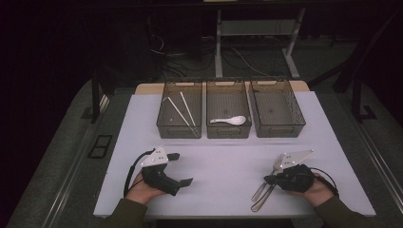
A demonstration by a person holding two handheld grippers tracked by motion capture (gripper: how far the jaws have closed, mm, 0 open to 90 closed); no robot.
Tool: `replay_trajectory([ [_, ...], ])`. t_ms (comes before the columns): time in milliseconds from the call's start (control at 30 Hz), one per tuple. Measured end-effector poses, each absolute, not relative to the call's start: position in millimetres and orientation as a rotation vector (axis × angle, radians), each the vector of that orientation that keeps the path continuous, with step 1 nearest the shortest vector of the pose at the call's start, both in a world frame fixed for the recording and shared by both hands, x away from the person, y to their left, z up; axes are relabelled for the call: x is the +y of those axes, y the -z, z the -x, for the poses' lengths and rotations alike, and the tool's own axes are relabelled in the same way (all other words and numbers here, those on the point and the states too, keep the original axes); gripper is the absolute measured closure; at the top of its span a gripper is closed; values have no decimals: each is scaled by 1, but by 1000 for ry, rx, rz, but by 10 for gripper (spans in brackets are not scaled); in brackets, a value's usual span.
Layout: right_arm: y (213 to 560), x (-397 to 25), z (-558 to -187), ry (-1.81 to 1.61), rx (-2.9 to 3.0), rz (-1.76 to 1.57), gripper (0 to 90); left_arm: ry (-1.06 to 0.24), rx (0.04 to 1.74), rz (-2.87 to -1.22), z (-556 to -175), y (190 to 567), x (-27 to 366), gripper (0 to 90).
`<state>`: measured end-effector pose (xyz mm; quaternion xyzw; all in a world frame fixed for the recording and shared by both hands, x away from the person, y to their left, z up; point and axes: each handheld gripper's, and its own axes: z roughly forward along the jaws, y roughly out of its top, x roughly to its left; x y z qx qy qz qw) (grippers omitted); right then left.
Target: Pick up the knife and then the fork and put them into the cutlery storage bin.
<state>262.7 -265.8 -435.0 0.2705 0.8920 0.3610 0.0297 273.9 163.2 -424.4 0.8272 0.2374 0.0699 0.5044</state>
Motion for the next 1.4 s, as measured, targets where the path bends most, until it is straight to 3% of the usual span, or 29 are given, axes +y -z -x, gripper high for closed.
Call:
replay_trajectory([
  [867,442,-250,-259,-1068,2795,-736,896,-175,577,-1997,-274,424,163,0],
  [1400,443,-232,-292,-1053,2744,-725,897,-173,582,-1991,-274,425,162,0],
])
